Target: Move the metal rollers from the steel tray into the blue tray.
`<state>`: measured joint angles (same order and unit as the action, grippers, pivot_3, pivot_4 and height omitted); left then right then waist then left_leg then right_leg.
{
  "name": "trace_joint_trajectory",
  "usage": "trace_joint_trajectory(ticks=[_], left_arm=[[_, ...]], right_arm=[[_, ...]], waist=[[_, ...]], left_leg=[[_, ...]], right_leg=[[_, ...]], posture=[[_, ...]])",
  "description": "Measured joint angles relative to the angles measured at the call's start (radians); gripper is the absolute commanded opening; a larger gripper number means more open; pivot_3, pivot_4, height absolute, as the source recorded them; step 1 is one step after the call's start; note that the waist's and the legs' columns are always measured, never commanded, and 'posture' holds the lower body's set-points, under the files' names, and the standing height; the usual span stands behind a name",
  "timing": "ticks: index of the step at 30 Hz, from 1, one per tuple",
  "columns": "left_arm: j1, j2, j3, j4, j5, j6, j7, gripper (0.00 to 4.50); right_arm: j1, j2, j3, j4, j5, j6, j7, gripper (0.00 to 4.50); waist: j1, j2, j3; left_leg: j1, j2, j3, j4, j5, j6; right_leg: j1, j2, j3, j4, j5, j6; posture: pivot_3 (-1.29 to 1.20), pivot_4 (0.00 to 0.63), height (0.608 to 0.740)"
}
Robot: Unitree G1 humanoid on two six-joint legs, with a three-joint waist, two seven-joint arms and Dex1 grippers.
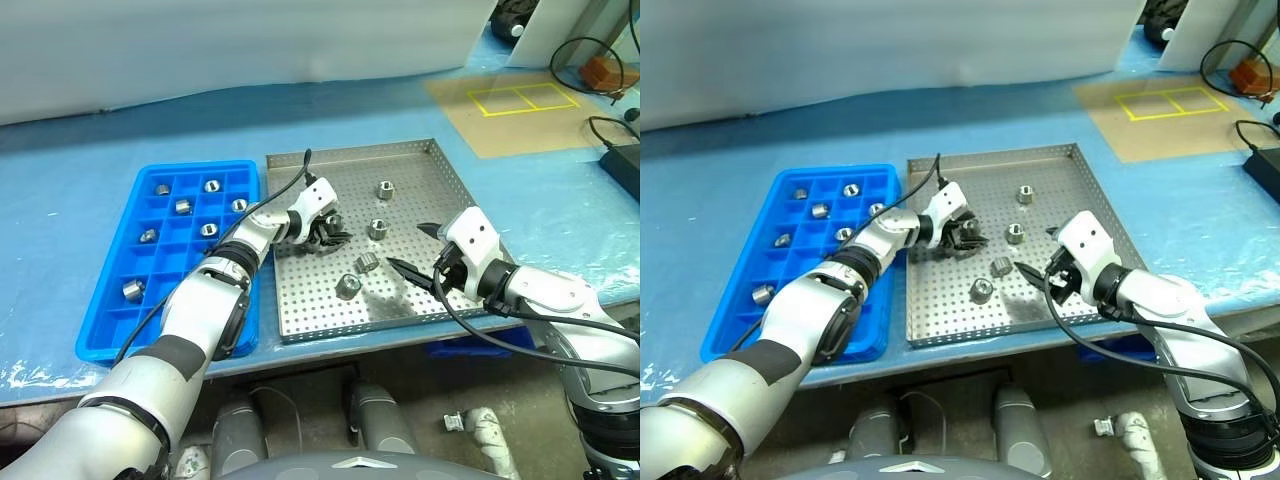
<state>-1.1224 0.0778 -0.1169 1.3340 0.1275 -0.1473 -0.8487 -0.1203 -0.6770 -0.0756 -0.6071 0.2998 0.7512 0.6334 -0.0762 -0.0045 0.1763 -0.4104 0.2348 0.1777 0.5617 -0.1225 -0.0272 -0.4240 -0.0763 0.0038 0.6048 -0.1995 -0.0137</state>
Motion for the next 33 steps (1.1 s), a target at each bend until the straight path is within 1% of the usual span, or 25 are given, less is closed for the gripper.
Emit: trace_joint_trajectory(ticks=[1,3,5,8,9,13,21,24,27,29,31,33], left_arm=[[0.0,0.002,0.001,0.001,0.003,0.006,0.006,3.87],[0.0,0.006,0.005,0.001,0.003,0.013,0.006,3.51],[0.0,0.01,0.009,0.001,0.003,0.014,0.002,2.99],[0.0,0.019,0.009,0.001,0.008,0.014,0.009,2.02],[0.0,0.02,0.009,0.001,0.009,0.014,0.011,1.95],[0.008,0.025,0.026,0.001,0.0,0.012,-0.062,1.91],[0.012,0.032,0.041,-0.001,-0.002,-0.011,-0.067,1.91],[0.006,0.037,0.086,-0.017,-0.049,-0.032,-0.13,1.91],[-0.017,0.046,0.137,-0.093,-0.131,-0.038,-0.254,1.91],[-0.019,0.063,0.157,-0.166,-0.175,-0.041,-0.326,1.91],[-0.009,0.091,0.165,-0.245,-0.213,-0.028,-0.388,1.91],[0.035,0.143,0.163,-0.35,-0.239,0.006,-0.441,1.91]], right_arm=[[0.0,0.0,0.0,0.0,0.0,-0.001,-0.002,4.32],[0.0,0.0,0.0,0.001,-0.001,-0.002,-0.003,4.32],[-0.001,0.0,0.0,0.002,-0.001,-0.004,-0.004,4.32],[-0.007,0.0,0.001,0.003,-0.001,-0.009,-0.005,4.32],[-0.01,0.0,0.002,0.003,-0.002,-0.011,-0.005,4.32],[-0.02,0.0,0.008,0.01,-0.005,-0.023,-0.006,4.32],[-0.032,0.0,0.016,0.04,-0.008,-0.032,-0.004,4.32],[-0.046,0.0,0.028,0.051,-0.008,-0.042,0.002,4.32],[-0.079,0.001,0.056,0.082,-0.008,-0.063,0.018,4.32],[-0.105,0.005,0.078,0.112,-0.009,-0.077,0.027,4.32],[-0.139,0.013,0.104,0.154,-0.014,-0.099,0.042,4.32],[-0.186,0.027,0.14,0.203,-0.02,-0.129,0.064,4.32]], waist=[[0.0,0.0,0.0],[0.0,0.0,0.0],[0.0,0.0,0.0],[0.0,0.0,0.0],[0.0,0.0,0.0],[0.0,0.0,0.0],[0.001,0.0,0.0],[0.005,0.0,0.0],[0.01,0.0,0.0],[0.009,0.0,0.0],[0.009,0.0,0.0],[0.009,0.0,0.0]], left_leg=[[0.0,0.0,0.0,0.0,0.0,0.0],[0.0,0.0,0.0,0.0,0.0,0.0],[-0.001,-0.001,0.0,0.0,0.0,0.0],[-0.001,-0.001,0.0,0.0,-0.001,0.001],[-0.001,-0.001,0.0,0.0,-0.001,0.001],[-0.001,-0.001,0.0,0.0,-0.001,0.001],[-0.001,-0.001,0.0,0.0,-0.001,0.001],[-0.002,-0.001,0.0,0.0,-0.001,0.001],[-0.003,-0.001,0.0,-0.001,-0.001,0.001],[-0.003,-0.001,0.0,-0.001,-0.001,0.001],[-0.003,-0.001,0.0,-0.002,-0.001,0.001],[-0.002,0.0,0.0,-0.003,-0.001,0.001]], right_leg=[[0.0,0.0,0.0,0.0,-0.001,0.001],[0.0,0.0,0.0,0.0,-0.002,0.004],[0.0,0.0,0.0,-0.001,-0.002,0.003],[0.0,-0.001,0.0,-0.001,-0.001,0.001],[0.0,-0.001,0.0,-0.001,0.0,0.0],[0.0,-0.001,0.0,-0.002,0.0,0.0],[0.0,-0.001,0.0,-0.002,0.0,0.0],[-0.001,-0.001,0.0,-0.002,0.0,0.0],[-0.002,-0.002,-0.001,-0.002,0.001,-0.001],[-0.002,-0.003,-0.001,-0.002,0.001,-0.001],[-0.003,-0.004,-0.001,-0.001,0.001,-0.001],[-0.003,-0.004,-0.001,0.0,0.001,-0.001]], posture=[[-0.69,0.15,0.74],[-0.68,0.15,0.74],[-0.68,0.15,0.74],[-0.67,0.15,0.74],[-0.67,0.15,0.74],[-0.66,0.15,0.74],[-0.62,0.15,0.74],[-0.58,0.15,0.74],[-0.55,0.15,0.74],[-0.48,0.15,0.74],[-0.43,0.15,0.74],[-0.4,0.15,0.74]])
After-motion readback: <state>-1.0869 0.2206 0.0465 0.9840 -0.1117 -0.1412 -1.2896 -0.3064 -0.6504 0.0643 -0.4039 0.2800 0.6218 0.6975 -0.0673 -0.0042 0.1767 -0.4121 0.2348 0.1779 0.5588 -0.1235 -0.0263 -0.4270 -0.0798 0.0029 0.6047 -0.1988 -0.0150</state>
